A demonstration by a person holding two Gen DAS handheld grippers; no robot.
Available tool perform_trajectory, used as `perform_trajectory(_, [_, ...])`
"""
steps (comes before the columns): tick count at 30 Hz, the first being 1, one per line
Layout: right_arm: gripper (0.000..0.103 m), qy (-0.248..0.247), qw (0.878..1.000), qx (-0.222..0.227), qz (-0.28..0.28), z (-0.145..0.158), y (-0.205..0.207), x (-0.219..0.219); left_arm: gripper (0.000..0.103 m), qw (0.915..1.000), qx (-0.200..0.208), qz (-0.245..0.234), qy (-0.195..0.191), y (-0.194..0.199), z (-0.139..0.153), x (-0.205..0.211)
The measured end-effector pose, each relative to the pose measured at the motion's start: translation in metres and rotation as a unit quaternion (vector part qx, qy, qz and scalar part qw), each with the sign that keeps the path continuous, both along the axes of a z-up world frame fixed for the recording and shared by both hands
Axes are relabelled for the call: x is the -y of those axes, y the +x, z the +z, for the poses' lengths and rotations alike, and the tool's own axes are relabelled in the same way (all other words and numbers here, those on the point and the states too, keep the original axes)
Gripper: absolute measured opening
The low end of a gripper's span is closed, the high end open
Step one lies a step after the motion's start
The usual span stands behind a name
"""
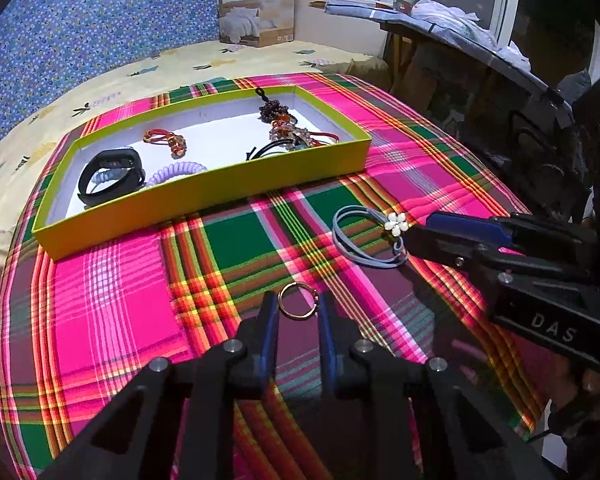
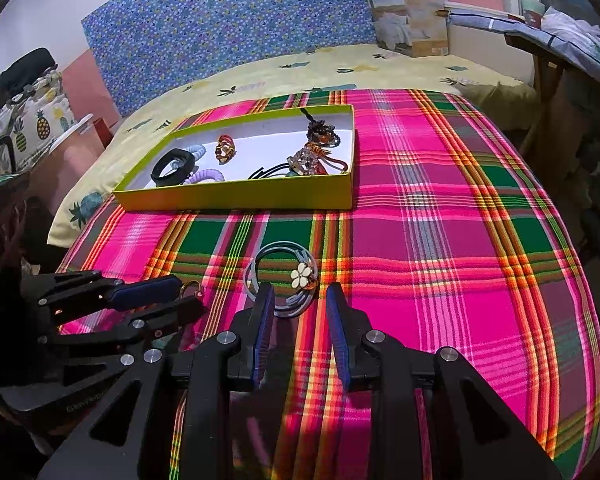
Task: Organize jewelry
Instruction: 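Close the left tool on the gold ring and lift it, then grasp the gray flower hair tie with the right tool while the left tool holds the ring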
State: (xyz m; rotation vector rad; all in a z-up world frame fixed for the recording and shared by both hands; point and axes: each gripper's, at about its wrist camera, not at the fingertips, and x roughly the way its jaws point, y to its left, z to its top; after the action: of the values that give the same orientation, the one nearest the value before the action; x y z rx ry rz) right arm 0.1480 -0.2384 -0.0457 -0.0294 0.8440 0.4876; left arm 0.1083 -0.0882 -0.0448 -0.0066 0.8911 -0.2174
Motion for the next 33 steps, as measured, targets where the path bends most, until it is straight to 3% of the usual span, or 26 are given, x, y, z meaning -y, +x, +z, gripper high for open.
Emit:
perform_trajectory(4, [0.027,-0.004,1.0,-0.001,0.004,-0.002,0.005,-0.003,0.019,1.0,0.001,-0.002,0.001,0.0,0.0,-0.001])
perform_trajectory(6, [0.027,-0.006,1.0,-0.002,0.007,-0.004,0.008,-0.006,0.002,1.0,0.0,-0.001,0.002,0.0,0.0,-0.002])
perform_trajectory(15, [0.027,-0.01,1.0,-0.018,0.013,-0.009,0.017,-0.011,0.002,0.9998,-0.005,0.001,-0.017,0.003,0.0,-0.008])
perform_trajectory(18, [0.027,-0.009,1.0,-0.019,0.013,-0.009,0.018,-0.011,0.014,0.9994,-0.01,-0.005,-0.032,0.005,0.001,-0.01])
perform_trajectory(20, [0.027,-0.01,1.0,-0.021,0.015,-0.009,0.018,-0.011,0.038,0.9992,-0.005,-0.009,-0.039,0.005,0.002,-0.011])
perform_trajectory(27, [0.027,-0.027,0.999,-0.022,0.024,-0.011,0.023,-0.017,0.039,0.9997,-0.004,-0.012,-0.019,0.014,0.001,-0.007])
perform_trajectory(29, [0.017,-0.04,0.999,-0.017,0.021,-0.011,0.023,-0.018,0.039,0.9999,-0.002,-0.013,-0.01,0.018,0.001,-0.005])
perform_trajectory(33, [0.016,-0.039,0.999,-0.015,0.017,-0.011,0.024,-0.014,0.039,0.9998,0.004,-0.018,0.01,0.021,0.0,0.001])
